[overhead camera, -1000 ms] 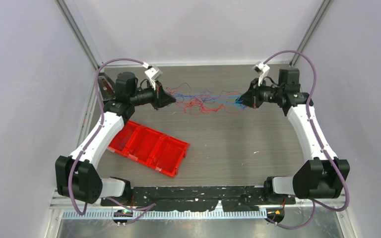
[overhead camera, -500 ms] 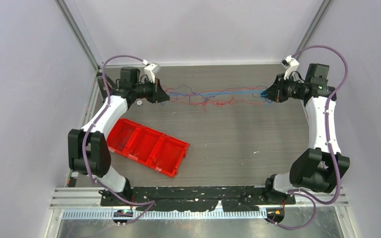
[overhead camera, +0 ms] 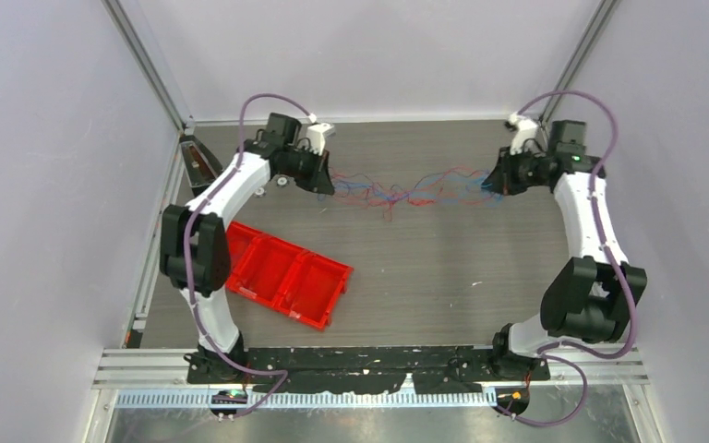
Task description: Untangle the cables
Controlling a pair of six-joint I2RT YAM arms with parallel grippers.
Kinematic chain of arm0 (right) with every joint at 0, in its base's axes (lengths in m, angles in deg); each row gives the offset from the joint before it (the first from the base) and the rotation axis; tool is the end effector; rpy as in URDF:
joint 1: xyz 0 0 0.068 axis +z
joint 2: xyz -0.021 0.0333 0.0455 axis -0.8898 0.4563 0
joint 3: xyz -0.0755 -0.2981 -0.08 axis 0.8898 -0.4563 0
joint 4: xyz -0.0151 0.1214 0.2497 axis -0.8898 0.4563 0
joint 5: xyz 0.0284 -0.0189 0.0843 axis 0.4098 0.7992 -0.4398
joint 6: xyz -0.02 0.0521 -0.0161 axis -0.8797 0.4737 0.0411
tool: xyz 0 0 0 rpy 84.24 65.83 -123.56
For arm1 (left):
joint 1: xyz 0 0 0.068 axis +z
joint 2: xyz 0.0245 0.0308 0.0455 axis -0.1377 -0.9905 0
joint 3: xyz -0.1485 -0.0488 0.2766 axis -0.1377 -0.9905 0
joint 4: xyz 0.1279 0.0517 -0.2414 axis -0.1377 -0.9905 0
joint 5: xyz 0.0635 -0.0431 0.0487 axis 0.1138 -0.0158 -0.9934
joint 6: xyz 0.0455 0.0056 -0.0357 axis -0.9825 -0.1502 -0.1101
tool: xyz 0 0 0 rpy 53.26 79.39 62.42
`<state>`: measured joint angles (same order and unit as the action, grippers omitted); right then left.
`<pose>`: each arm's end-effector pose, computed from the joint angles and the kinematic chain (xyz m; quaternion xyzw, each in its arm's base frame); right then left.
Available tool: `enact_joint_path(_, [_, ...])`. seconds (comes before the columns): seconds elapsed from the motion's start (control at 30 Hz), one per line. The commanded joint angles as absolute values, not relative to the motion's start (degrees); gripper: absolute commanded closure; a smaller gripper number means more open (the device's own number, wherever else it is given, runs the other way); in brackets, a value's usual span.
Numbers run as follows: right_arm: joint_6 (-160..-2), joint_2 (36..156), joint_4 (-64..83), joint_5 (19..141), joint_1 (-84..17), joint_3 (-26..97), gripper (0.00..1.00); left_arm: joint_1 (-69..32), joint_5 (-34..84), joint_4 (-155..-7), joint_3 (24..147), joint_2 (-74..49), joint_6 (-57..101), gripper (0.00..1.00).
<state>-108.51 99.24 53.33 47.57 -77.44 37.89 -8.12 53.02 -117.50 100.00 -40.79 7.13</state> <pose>0.3201 -0.0558 0.3710 -0.1603 0.8785 0.2104 0.3978 0.4060 -0.1425 0.3094 0.2519 0.8671 -0.3288 0.2768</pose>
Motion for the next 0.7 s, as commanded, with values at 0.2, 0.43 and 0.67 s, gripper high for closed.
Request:
enact_joint_path(0.2, [-112.5,107.8,57.1,56.9,-68.0,37.6,0.56,-8.5,47.4,-126.9,110.8,-48.0,5.0,0.4])
enact_joint_path(0.43, [-123.2,107.1,66.0,56.5,-68.2,44.2,0.18,-9.1,59.0,-121.2,100.1,-34.7,-12.1,0.27])
enact_joint_path(0.67, [-122.2,107.0,64.7,52.7,-58.2,39.4,0.26,-19.7,63.8,-114.3,90.1,-29.9,-32.3,0.36])
